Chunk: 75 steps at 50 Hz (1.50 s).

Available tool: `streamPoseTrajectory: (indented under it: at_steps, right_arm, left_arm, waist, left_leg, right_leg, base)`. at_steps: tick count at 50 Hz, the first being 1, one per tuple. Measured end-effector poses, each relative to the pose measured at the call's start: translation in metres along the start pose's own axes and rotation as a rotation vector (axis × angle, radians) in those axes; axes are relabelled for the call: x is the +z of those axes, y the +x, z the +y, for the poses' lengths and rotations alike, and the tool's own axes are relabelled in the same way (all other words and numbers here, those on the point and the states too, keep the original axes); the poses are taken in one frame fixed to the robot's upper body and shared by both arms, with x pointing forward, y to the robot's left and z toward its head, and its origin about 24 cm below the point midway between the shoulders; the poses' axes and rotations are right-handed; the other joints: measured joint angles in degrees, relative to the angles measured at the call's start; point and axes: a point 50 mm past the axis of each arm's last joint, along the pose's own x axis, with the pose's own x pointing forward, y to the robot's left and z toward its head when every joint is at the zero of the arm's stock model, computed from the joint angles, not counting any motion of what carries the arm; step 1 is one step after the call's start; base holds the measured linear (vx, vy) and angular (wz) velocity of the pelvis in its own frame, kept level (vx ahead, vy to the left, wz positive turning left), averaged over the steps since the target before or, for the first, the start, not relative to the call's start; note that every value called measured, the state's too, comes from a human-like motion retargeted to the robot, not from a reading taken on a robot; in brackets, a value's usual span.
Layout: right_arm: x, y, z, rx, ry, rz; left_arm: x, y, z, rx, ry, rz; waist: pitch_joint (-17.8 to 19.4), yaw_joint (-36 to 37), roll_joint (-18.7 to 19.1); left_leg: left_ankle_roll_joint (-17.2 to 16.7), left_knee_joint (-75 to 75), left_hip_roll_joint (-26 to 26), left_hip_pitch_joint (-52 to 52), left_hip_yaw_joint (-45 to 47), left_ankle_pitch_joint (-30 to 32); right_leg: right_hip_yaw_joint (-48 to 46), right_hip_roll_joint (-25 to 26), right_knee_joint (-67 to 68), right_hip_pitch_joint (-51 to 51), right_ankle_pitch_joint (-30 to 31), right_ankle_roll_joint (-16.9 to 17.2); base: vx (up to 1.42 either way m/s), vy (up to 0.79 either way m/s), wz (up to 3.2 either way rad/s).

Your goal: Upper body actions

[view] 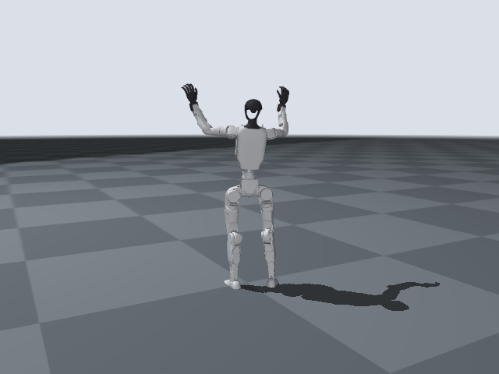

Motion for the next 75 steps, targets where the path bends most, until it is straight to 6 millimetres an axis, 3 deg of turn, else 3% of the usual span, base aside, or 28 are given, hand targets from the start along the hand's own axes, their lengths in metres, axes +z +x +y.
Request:
streamPoseTrajectory:
  at_steps: [3,5,8,10,13,16,19,21,23,25,27,30,32,35,39,42,45,48,50,52,54,56,61,64,67,70,73,75]
  right_arm:
    - [0.053,0.014,-0.011,-0.028,-0.292,-0.313]
    - [0.085,0.020,-0.026,-0.179,-0.494,-0.528]
    - [0.107,0.017,-0.044,-0.529,-0.638,-0.803]
    - [0.099,0.020,-0.047,-0.539,-0.685,-0.856]
    - [0.053,0.033,-0.056,-0.388,-0.727,-0.598]
    - [-0.009,0.032,-0.074,-0.273,-0.722,-0.267]
    - [-0.076,0.011,-0.099,-0.228,-0.651,0.106]
    - [-0.117,-0.012,-0.119,-0.212,-0.555,0.381]
    - [-0.151,-0.039,-0.135,-0.198,-0.367,0.656]
    - [-0.172,-0.063,-0.141,-0.195,-0.106,0.842]
    - [-0.179,-0.078,-0.141,-0.289,0.091,0.884]
    - [-0.173,-0.084,-0.150,-0.550,0.153,0.762]
    - [-0.158,-0.076,-0.143,-0.598,0.081,0.629]
    - [-0.127,-0.050,-0.111,-0.499,0.056,0.456]
    - [-0.058,-0.011,-0.060,-0.316,0.115,0.164]
    - [0.006,0.005,-0.031,-0.228,0.046,-0.137]
    - [0.063,0.010,-0.009,-0.173,-0.135,-0.445]
    - [0.100,0.013,0.002,-0.209,-0.391,-0.676]
    - [0.113,0.016,0.003,-0.280,-0.525,-0.780]
    - [0.113,0.018,0.004,-0.279,-0.604,-0.836]
    - [0.100,0.023,0.000,-0.257,-0.624,-0.805]
    - [0.076,0.030,-0.010,-0.237,-0.627,-0.697]
    - [-0.024,0.029,-0.061,-0.208,-0.665,-0.222]
    - [-0.091,0.005,-0.103,-0.180,-0.652,0.142]
    - [-0.149,-0.038,-0.144,-0.211,-0.513,0.567]
    - [-0.183,-0.082,-0.158,-0.311,-0.081,0.897]
    - [-0.180,-0.088,-0.155,-0.591,0.270,0.819]
    - [-0.164,-0.080,-0.153,-0.759,0.278,0.667]
  left_arm:
    - [0.067,0.009,0.030,0.276,0.054,-0.383]
    - [0.101,0.004,0.041,0.429,-0.021,-0.568]
    - [0.120,0.002,0.040,0.441,-0.083,-0.633]
    - [0.111,0.007,0.036,0.427,-0.040,-0.582]
    - [0.062,0.014,0.023,0.383,0.040,-0.374]
    - [-0.020,0.004,0.011,0.288,0.068,0.009]
    - [-0.107,-0.030,0.007,0.215,-0.027,0.532]
    - [-0.152,-0.065,0.004,0.221,-0.208,0.901]
    - [-0.181,-0.100,-0.001,0.272,-0.486,1.215]
    - [-0.201,-0.125,0.002,0.409,-0.742,1.384]
    - [-0.216,-0.141,0.016,0.611,-0.787,1.398]
    - [-0.222,-0.143,0.038,0.751,-0.599,1.280]
    - [-0.208,-0.124,0.033,0.670,-0.570,1.165]
    - [-0.167,-0.084,0.019,0.504,-0.614,0.930]
    - [-0.089,-0.026,0.016,0.260,-0.486,0.467]
    - [-0.019,0.000,0.019,0.158,-0.351,0.086]
    - [0.053,0.007,0.025,0.181,-0.263,-0.269]
    - [0.110,-0.002,0.029,0.241,-0.302,-0.499]
    - [0.136,-0.007,0.027,0.226,-0.332,-0.579]
    - [0.141,-0.007,0.026,0.231,-0.315,-0.595]
    - [0.127,-0.002,0.023,0.262,-0.275,-0.541]
    - [0.095,0.004,0.015,0.256,-0.223,-0.430]
    - [-0.039,-0.005,0.000,0.150,-0.094,0.107]
    - [-0.128,-0.041,0.004,0.096,-0.130,0.573]
    - [-0.199,-0.103,0.010,0.108,-0.326,1.101]
    - [-0.233,-0.145,0.021,0.248,-0.686,1.348]
    - [-0.241,-0.147,0.047,0.570,-0.696,1.235]
    - [-0.231,-0.133,0.051,0.598,-0.588,1.113]
  waist:
    - [-1.3,0.2,-0.3]
    - [-1.8,0.2,-0.5]
    - [-2.1,0.5,-1.1]
    - [-1.9,0.7,-1.3]
    - [-1.9,1.0,-0.8]
    - [-2.7,1.0,0.0]
    - [-3.3,0.4,0.4]
    - [-3.1,0.3,0.7]
    - [-2.8,0.3,0.8]
    - [-2.5,0.3,1.1]
    - [-2.1,0.3,1.4]
    - [-1.8,-0.2,1.4]
    - [-1.9,-0.7,1.3]
    - [-2.8,-1.1,1.4]
    - [-4.0,-1.0,1.8]
    - [-4.8,-0.4,1.7]
    - [-5.4,-0.1,1.4]
    - [-5.6,-0.1,0.7]
    - [-5.6,-0.1,0.3]
    - [-5.4,-0.2,0.0]
    - [-5.3,-0.3,0.1]
    - [-5.4,-0.2,0.4]
    - [-5.8,0.2,1.0]
    - [-4.4,0.1,1.1]
    - [-3.1,0.1,1.3]
    - [-2.6,0.1,1.6]
    - [-3.2,-0.1,1.8]
    - [-3.7,-0.5,1.7]
  left_leg:
    - [0.0,0.0,0.0,-0.5,-0.5,0.0]
    - [0.0,0.1,0.0,-0.7,-0.8,0.0]
    - [0.0,0.2,0.0,-0.7,-0.9,-0.1]
    - [0.0,0.2,0.0,-0.7,-0.9,-0.1]
    - [-0.1,0.3,0.2,-1.2,-0.5,-0.2]
    - [-0.1,0.3,0.4,-2.6,0.1,-0.2]
    - [-0.2,0.4,0.6,-4.2,0.3,-0.2]
    - [-0.3,0.4,0.7,-4.7,0.4,-0.1]
    - [-0.3,0.4,0.7,-5.0,0.5,-0.1]
    - [-0.2,0.3,0.7,-5.2,0.6,-0.1]
    - [-0.1,0.1,0.5,-5.0,0.8,-0.1]
    - [0.1,0.0,0.1,-4.5,0.7,-0.1]
    - [0.2,0.0,-0.3,-4.2,0.3,-0.1]
    - [0.2,0.0,-0.5,-4.0,-0.1,-0.1]
    - [0.2,0.0,-0.6,-3.9,-0.1,-0.1]
    - [0.2,0.0,-0.7,-3.6,0.1,-0.1]
    - [0.2,0.0,-0.9,-3.0,0.0,-0.1]
    - [0.3,0.0,-1.1,-2.5,-0.3,-0.1]
    - [0.3,0.1,-1.1,-2.4,-0.6,-0.1]
    - [0.3,0.1,-0.9,-2.5,-1.0,0.0]
    - [0.2,0.1,-0.7,-2.9,-1.1,0.0]
    - [0.0,0.1,-0.4,-3.6,-1.0,0.1]
    - [-0.3,0.1,0.3,-5.4,-0.1,0.0]
    - [-0.3,0.2,0.4,-5.5,0.1,0.0]
    - [-0.3,0.2,0.4,-5.5,0.2,0.0]
    - [-0.3,0.1,0.3,-5.7,0.3,0.0]
    - [-0.1,-0.2,-0.1,-5.7,0.2,0.0]
    - [0.0,-0.2,-0.5,-5.7,-0.2,0.0]
  right_leg:
    - [-0.4,0.1,-0.2,0.0,-0.2,0.1]
    - [-0.6,0.1,-0.3,0.1,-0.3,0.2]
    - [-0.7,0.1,-0.3,0.2,-0.4,0.2]
    - [-0.7,0.1,-0.3,0.2,-0.4,0.2]
    - [-0.4,0.2,-0.2,-0.5,-0.2,0.2]
    - [0.2,0.2,-0.1,-2.3,-0.1,0.2]
    - [0.5,0.2,0.0,-4.1,0.0,0.1]
    - [0.7,0.2,0.1,-4.7,0.1,0.2]
    - [0.8,0.1,0.2,-5.1,0.1,0.2]
    - [0.8,0.1,0.2,-5.4,0.2,0.1]
    - [0.9,0.1,0.2,-5.4,0.2,0.1]
    - [0.7,0.1,0.0,-4.8,0.1,0.0]
    - [0.3,0.0,-0.2,-4.2,0.0,0.0]
    - [0.0,-0.2,-0.3,-3.6,-0.1,0.0]
    - [0.0,-0.2,-0.4,-3.4,-0.1,0.0]
    - [0.0,-0.3,-0.4,-3.2,-0.1,0.0]
    - [-0.1,-0.4,-0.5,-2.6,-0.1,-0.1]
    - [-0.3,-0.4,-0.6,-2.0,-0.1,-0.1]
    - [-0.5,-0.4,-0.6,-1.6,-0.2,-0.1]
    - [-0.8,-0.3,-0.6,-1.5,-0.2,0.0]
    - [-0.9,-0.2,-0.6,-1.9,-0.1,0.0]
    - [-0.8,-0.2,-0.5,-2.7,0.0,0.0]
    - [-0.2,0.0,-0.2,-5.3,0.3,0.0]
    - [0.0,0.0,-0.1,-5.6,0.4,0.0]
    - [0.0,0.0,-0.1,-5.6,0.3,0.0]
    - [0.1,0.0,-0.2,-5.8,0.3,-0.1]
    - [0.2,0.0,-0.4,-5.8,0.2,-0.1]
    - [-0.1,-0.3,-0.5,-5.4,0.0,-0.1]
  base:
    - [0.11,0.09,0.14]
    - [0.08,0.04,0.11]
    - [0.05,0.00,0.03]
    - [0.00,0.00,0.00]
    - [-0.05,-0.02,-0.10]
    - [-0.13,-0.01,-0.20]
    - [-0.18,-0.04,-0.09]
    - [-0.14,-0.05,-0.07]
    - [-0.12,-0.04,-0.05]
    - [-0.10,-0.01,-0.02]
    - [-0.08,0.03,-0.05]
    - [0.00,0.04,0.06]
    - [0.02,0.07,0.19]
    - [0.05,0.09,0.14]
    - [0.09,0.11,-0.01]
    - [0.10,0.09,-0.02]
    - [0.09,0.09,0.04]
    - [0.06,0.07,0.10]
    - [0.06,-0.01,0.11]
    - [0.02,-0.09,0.13]
    - [-0.05,-0.10,0.04]
    - [-0.08,-0.06,-0.09]
    - [-0.10,-0.06,-0.19]
    - [-0.15,-0.13,-0.06]
    - [-0.13,-0.09,-0.02]
    - [-0.05,-0.02,-0.01]
    - [0.03,0.08,0.05]
    - [0.07,0.10,0.20]
